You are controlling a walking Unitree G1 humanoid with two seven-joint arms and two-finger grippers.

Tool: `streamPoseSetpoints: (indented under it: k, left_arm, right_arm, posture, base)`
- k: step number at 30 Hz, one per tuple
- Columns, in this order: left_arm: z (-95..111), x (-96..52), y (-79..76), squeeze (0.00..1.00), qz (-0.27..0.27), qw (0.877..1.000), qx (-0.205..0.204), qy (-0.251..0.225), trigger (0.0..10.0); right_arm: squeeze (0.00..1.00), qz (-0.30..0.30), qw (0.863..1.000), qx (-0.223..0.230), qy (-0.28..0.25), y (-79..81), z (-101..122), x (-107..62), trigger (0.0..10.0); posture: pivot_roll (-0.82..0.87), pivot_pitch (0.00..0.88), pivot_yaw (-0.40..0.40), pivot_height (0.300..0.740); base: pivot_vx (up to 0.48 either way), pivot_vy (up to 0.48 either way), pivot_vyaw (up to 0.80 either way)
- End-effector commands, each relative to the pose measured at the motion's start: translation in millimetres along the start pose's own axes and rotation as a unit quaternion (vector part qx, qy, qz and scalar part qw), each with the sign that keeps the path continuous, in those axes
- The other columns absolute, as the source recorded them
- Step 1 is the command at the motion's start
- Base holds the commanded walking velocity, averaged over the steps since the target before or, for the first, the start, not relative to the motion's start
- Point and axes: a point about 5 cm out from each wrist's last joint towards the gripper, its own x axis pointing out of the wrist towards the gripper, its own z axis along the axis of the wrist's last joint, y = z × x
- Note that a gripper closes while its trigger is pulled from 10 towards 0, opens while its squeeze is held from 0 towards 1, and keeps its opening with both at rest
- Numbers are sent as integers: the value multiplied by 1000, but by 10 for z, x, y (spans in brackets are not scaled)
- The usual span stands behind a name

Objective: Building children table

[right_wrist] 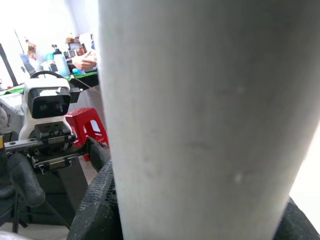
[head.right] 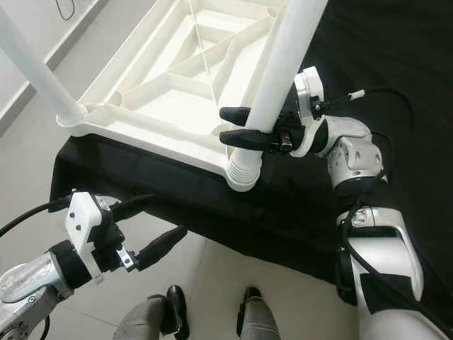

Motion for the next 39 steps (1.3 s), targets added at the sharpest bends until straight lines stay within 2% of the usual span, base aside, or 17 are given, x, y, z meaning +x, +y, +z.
streamPoseSetpoints:
  k: [1,8,10,20,31,34,39]
  left_arm:
    - [-15,-37,-23,0,-5,1000,-4,11,10000]
    - [-19,-37,-12,0,-7,1000,-3,14,10000]
    - [-24,-36,-6,0,-8,1000,-2,15,10000]
    - [-30,-21,5,0,-12,1000,4,19,10000]
    - [-29,-17,3,0,-12,1000,4,18,10000]
    - [-29,-14,-6,0,-12,1000,3,18,10000]
    - [-32,-7,-12,0,-12,1000,2,17,10000]
  right_arm:
    - [0,13,1000,-2,25,75,-119,4,10000]
    - [0,35,997,-26,67,187,-167,3,10000]
    - [0,53,993,-34,103,248,-219,12,10000]
    - [0,100,982,-39,158,322,-263,94,10000]
    - [0,114,982,-11,152,208,-205,204,10000]
    - [0,105,988,2,115,137,-151,268,10000]
    - [0,88,993,7,82,67,-116,278,10000]
  posture:
    - [90,380,43,740]
    - [86,378,48,740]
    - [85,377,49,740]
    - [82,372,50,740]
    - [81,371,44,740]
    - [82,370,39,740]
    - [80,367,37,740]
  base:
    - [0,0,0]
    - [0,0,0]
    - [0,0,0]
    - [0,0,0]
    - [0,0,0]
    - [0,0,0]
    - [0,0,0]
